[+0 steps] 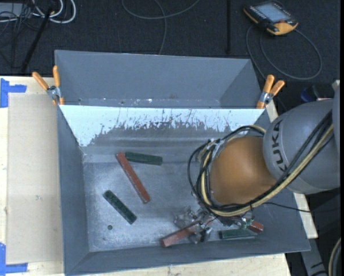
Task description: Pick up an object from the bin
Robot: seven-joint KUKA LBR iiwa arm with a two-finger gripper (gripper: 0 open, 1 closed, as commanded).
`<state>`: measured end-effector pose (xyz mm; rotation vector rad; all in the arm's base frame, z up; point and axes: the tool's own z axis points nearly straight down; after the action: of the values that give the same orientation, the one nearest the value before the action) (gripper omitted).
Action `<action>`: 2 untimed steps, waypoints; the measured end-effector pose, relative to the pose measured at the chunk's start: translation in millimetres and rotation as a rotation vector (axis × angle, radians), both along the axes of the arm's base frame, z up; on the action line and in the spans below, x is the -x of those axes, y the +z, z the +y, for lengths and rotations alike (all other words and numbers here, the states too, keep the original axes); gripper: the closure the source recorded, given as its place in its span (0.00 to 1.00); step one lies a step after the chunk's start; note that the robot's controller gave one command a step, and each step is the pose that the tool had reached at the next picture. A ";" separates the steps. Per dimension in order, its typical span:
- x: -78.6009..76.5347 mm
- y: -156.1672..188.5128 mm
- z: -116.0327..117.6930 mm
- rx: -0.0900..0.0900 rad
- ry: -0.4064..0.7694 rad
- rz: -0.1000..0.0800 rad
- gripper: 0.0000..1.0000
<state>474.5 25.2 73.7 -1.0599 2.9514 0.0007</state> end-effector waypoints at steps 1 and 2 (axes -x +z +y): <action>0.0 12.7 0.3 0.000 -0.002 0.001 1.00; 0.8 24.0 0.7 0.001 -0.001 0.007 1.00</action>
Offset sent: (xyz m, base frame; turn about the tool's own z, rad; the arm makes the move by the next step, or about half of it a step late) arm 0.0001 0.0000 0.0733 0.0000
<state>473.6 25.9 97.8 -1.0605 2.9582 0.0031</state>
